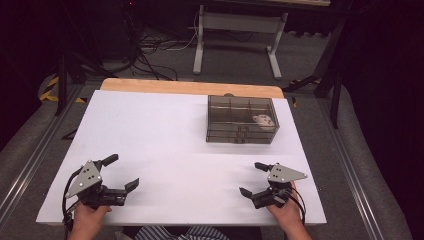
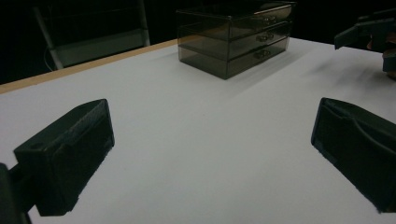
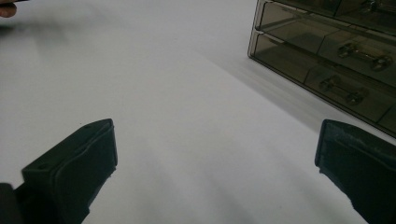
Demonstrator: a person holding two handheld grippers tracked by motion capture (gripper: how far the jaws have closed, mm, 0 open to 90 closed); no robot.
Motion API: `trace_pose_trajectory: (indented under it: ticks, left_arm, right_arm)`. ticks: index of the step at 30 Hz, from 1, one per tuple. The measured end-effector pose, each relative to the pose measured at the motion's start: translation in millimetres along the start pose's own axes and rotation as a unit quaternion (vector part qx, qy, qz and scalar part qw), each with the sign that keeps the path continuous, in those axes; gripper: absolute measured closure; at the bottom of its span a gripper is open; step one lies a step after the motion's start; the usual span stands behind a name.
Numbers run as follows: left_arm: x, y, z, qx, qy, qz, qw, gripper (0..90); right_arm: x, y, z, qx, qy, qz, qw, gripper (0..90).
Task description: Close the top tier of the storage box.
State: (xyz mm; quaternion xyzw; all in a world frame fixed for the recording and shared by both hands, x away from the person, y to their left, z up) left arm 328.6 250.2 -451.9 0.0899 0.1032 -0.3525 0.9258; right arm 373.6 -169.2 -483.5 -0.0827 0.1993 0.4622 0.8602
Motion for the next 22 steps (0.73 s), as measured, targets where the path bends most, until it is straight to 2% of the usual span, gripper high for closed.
trace_pose_trajectory:
  ticks: [22]
  left_arm:
    - [0.7, -0.2, -0.5, -0.001, -0.003, -0.004, 1.0000, 0.0]
  right_arm:
    - [-4.0, 0.2, 2.6, -0.002, -0.015, 0.004, 0.9999, 0.0]
Point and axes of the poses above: each handheld gripper's, and its own axes: x roughly forward along the jaws, z roughly out of its top, y roughly to its left, the point moved 6 cm from there along x, roughly forward along the jaws, and after that the axes turned 4 degrees about x, right-handed, at the moved point
